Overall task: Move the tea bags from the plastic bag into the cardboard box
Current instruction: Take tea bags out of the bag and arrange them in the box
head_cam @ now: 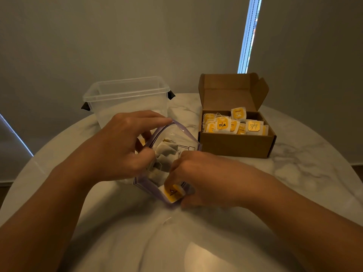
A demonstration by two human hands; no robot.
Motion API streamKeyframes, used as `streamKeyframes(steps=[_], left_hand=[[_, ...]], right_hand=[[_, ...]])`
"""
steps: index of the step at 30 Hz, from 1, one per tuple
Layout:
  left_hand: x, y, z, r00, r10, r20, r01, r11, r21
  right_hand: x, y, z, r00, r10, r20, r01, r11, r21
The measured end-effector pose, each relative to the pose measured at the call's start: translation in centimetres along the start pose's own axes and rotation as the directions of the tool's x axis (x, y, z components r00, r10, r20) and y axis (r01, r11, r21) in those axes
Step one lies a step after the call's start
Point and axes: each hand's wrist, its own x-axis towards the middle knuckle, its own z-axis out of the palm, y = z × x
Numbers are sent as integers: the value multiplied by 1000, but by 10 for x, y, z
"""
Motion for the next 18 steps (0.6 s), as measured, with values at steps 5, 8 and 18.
streamKeyframes(steps=[5,8,18], left_hand=[[0,0,1,1000,4,6,-4,1000,5],[0,0,1,1000,4,7,-4,1000,7],[0,4,0,1000,7,6,-7,1000,-3]], right_hand=[[2,-1,4,998,-36,-43,35,999,-27],[0,-1,5,996,-58,-71,53,996,-70],[4,1,1,986,-16,-168,17,1000,7]])
